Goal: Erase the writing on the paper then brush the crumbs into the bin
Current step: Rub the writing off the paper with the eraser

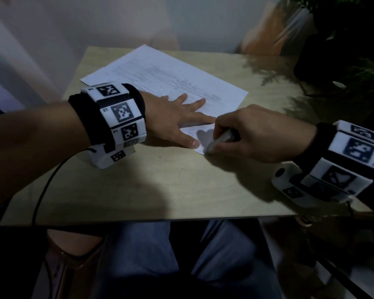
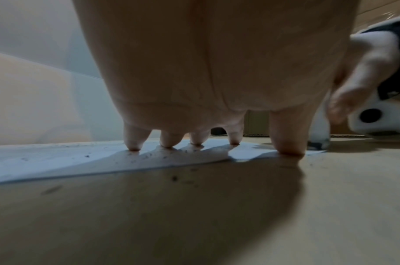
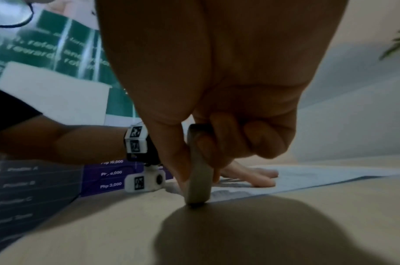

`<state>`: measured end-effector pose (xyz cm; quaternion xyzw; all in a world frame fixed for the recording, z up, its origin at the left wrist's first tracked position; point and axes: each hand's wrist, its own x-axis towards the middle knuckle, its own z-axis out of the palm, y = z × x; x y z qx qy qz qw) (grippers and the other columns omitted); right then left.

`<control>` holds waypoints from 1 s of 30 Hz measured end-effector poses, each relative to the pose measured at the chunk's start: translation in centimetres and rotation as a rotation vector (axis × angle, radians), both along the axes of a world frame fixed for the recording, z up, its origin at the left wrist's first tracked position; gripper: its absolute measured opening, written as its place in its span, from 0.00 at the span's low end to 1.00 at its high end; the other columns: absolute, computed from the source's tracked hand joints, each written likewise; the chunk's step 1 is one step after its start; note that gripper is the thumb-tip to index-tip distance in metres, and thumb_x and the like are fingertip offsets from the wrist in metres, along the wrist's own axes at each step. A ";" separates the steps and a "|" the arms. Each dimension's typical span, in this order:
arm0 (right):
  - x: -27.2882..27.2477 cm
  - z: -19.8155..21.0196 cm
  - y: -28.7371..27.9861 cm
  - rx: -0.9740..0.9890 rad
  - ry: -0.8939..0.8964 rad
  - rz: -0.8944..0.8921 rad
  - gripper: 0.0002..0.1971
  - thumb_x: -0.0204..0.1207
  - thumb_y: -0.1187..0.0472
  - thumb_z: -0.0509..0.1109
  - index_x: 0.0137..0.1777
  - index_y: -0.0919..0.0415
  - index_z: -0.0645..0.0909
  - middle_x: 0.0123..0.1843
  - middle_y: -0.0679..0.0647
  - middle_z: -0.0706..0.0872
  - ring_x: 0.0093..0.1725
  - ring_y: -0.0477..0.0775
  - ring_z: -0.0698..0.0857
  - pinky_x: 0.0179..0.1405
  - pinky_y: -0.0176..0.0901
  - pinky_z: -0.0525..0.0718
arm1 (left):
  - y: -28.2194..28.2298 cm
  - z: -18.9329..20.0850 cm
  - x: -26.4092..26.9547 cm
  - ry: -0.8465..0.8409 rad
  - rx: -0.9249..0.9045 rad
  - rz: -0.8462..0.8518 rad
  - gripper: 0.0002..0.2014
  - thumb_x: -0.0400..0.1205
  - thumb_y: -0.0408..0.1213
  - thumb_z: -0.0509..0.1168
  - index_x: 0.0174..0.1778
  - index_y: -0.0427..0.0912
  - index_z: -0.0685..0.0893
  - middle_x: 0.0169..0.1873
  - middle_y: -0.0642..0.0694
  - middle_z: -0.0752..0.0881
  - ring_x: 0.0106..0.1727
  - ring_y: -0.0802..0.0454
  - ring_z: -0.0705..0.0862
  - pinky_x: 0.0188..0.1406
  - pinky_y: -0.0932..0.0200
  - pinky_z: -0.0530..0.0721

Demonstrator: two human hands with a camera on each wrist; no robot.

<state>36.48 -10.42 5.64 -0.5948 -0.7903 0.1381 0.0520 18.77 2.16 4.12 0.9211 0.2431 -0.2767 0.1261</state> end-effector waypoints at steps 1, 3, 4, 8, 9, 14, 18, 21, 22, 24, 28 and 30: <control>0.4 -0.1 0.4 0.036 -0.052 -0.036 0.13 0.77 0.43 0.70 0.46 0.53 0.83 0.36 0.46 0.84 0.39 0.50 0.83 0.40 0.45 0.77 | 0.0 0.0 0.1 0.005 0.014 -0.005 0.40 0.84 0.69 0.52 0.87 0.71 0.38 0.88 0.53 0.29 0.89 0.39 0.32 0.86 0.31 0.40; 0.8 -0.5 0.8 0.128 -0.126 -0.103 0.11 0.78 0.47 0.71 0.47 0.55 0.82 0.38 0.49 0.83 0.43 0.58 0.83 0.39 0.48 0.75 | -0.1 -0.1 0.1 0.009 0.028 -0.006 0.40 0.84 0.68 0.52 0.88 0.69 0.37 0.88 0.51 0.29 0.89 0.39 0.32 0.87 0.32 0.41; 0.7 -0.7 0.7 0.139 -0.113 -0.094 0.11 0.78 0.47 0.70 0.46 0.55 0.81 0.37 0.49 0.82 0.42 0.59 0.83 0.38 0.48 0.75 | 0.0 -0.1 0.1 0.003 0.022 -0.002 0.41 0.84 0.68 0.52 0.88 0.69 0.36 0.88 0.51 0.29 0.89 0.40 0.32 0.87 0.32 0.40; -0.5 -0.3 0.0 0.029 0.021 0.016 0.13 0.77 0.43 0.68 0.44 0.52 0.80 0.33 0.43 0.82 0.35 0.49 0.80 0.35 0.37 0.74 | 0.2 -0.1 -0.2 -0.018 -0.013 0.008 0.42 0.83 0.69 0.55 0.87 0.70 0.37 0.88 0.51 0.29 0.89 0.42 0.31 0.87 0.32 0.39; -0.2 -0.2 0.4 0.029 -0.002 -0.007 0.12 0.77 0.43 0.70 0.46 0.52 0.81 0.35 0.44 0.82 0.37 0.50 0.81 0.37 0.39 0.75 | 0.2 -0.1 -0.1 -0.009 -0.005 0.005 0.42 0.82 0.70 0.54 0.88 0.69 0.37 0.88 0.51 0.29 0.89 0.42 0.31 0.87 0.33 0.39; 0.0 -0.9 1.1 0.078 -0.041 -0.032 0.10 0.78 0.48 0.71 0.48 0.54 0.81 0.36 0.46 0.82 0.36 0.49 0.79 0.40 0.47 0.77 | 0.0 0.2 0.0 0.006 -0.010 -0.002 0.42 0.83 0.69 0.55 0.87 0.69 0.36 0.88 0.51 0.28 0.88 0.42 0.30 0.87 0.32 0.40; 0.5 -0.6 1.9 0.046 -0.067 -0.075 0.12 0.77 0.43 0.70 0.48 0.51 0.82 0.35 0.43 0.80 0.39 0.51 0.78 0.40 0.45 0.73 | 0.2 0.1 -0.1 0.005 -0.011 -0.004 0.44 0.82 0.70 0.55 0.87 0.69 0.36 0.88 0.51 0.28 0.88 0.43 0.30 0.87 0.32 0.39; 1.0 -0.6 2.5 0.103 -0.138 -0.152 0.12 0.78 0.44 0.70 0.45 0.51 0.78 0.35 0.44 0.77 0.42 0.56 0.78 0.39 0.45 0.69 | 0.3 -0.1 -0.1 -0.004 -0.007 0.002 0.44 0.83 0.70 0.56 0.88 0.69 0.36 0.88 0.52 0.29 0.89 0.43 0.31 0.87 0.34 0.39; 0.6 -0.8 2.2 0.104 -0.131 -0.109 0.11 0.79 0.45 0.70 0.45 0.52 0.78 0.36 0.46 0.78 0.42 0.56 0.79 0.38 0.45 0.70 | 0.3 0.0 -0.1 -0.012 -0.012 0.002 0.43 0.83 0.70 0.57 0.88 0.69 0.37 0.88 0.53 0.29 0.89 0.43 0.31 0.87 0.33 0.39; -0.4 -0.7 1.3 0.040 -0.043 -0.008 0.12 0.77 0.44 0.70 0.45 0.53 0.80 0.34 0.43 0.81 0.37 0.49 0.80 0.35 0.36 0.72 | 0.3 0.0 -0.2 -0.023 -0.027 0.007 0.43 0.82 0.69 0.58 0.87 0.71 0.38 0.88 0.52 0.30 0.89 0.43 0.31 0.87 0.32 0.39; 0.4 -0.2 2.0 0.003 -0.080 -0.055 0.16 0.75 0.39 0.70 0.47 0.51 0.84 0.36 0.44 0.81 0.40 0.51 0.81 0.38 0.42 0.72 | 0.3 0.0 -0.1 -0.017 -0.020 0.006 0.43 0.82 0.69 0.58 0.87 0.71 0.38 0.88 0.52 0.30 0.89 0.43 0.31 0.87 0.32 0.39; 0.8 -0.4 2.3 0.096 -0.183 -0.130 0.13 0.78 0.43 0.70 0.48 0.52 0.82 0.37 0.48 0.79 0.44 0.58 0.81 0.38 0.46 0.70 | 0.2 0.0 -0.1 -0.012 -0.014 0.011 0.43 0.83 0.69 0.57 0.88 0.70 0.37 0.88 0.53 0.30 0.89 0.43 0.31 0.87 0.33 0.39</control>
